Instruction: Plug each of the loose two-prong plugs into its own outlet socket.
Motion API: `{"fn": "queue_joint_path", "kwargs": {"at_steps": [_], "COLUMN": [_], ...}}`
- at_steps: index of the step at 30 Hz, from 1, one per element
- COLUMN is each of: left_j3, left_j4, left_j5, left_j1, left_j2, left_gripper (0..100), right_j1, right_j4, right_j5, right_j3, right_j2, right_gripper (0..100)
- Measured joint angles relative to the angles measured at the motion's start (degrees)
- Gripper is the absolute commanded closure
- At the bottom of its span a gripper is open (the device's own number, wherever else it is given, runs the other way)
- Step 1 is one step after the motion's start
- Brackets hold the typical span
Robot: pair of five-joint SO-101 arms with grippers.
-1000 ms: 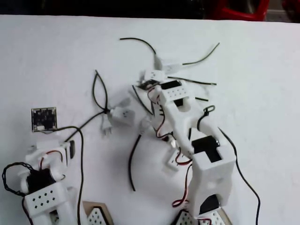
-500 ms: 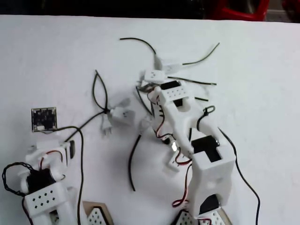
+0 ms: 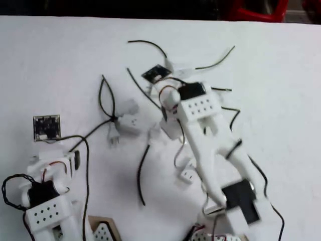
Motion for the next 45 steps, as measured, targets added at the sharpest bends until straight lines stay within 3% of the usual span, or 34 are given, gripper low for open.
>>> {"fn": "queue_joint_path", "kwargs": {"at_steps": [4,12,20,26,39,45], "left_j3": [-0.3,-8.1,-10.3,-12.6,-21.1,-21.2], "left_j4": [0.0,0.0,-3.1,-5.5,2.5,2.9], "left_j5": [0.2,8.4,15.6,17.3,17.5,16.4], "left_j1": [0.0,2.2,20.1,29.3,52.9,56.8], "left_j2": [0.0,0.0,0.0,0.0,0.0,-0.5], "left_gripper": [74,74,74,74,74,74], "right_j1": [-2.9,-6.0,-13.0,-19.5,-20.6,-19.9], "right_j4": [-5.2,-18.2,-22.2,-22.8,-22.8,-22.7], "right_j5": [0.0,-3.9,-6.1,-6.9,-6.9,-6.9], "right_j3": [9.5,30.1,39.5,46.2,48.2,48.3], "right_j2": [-12.6,-37.8,-53.7,-65.1,-68.2,-68.2], "right_gripper": [98.1,98.1,98.1,98.1,98.1,98.1]}}
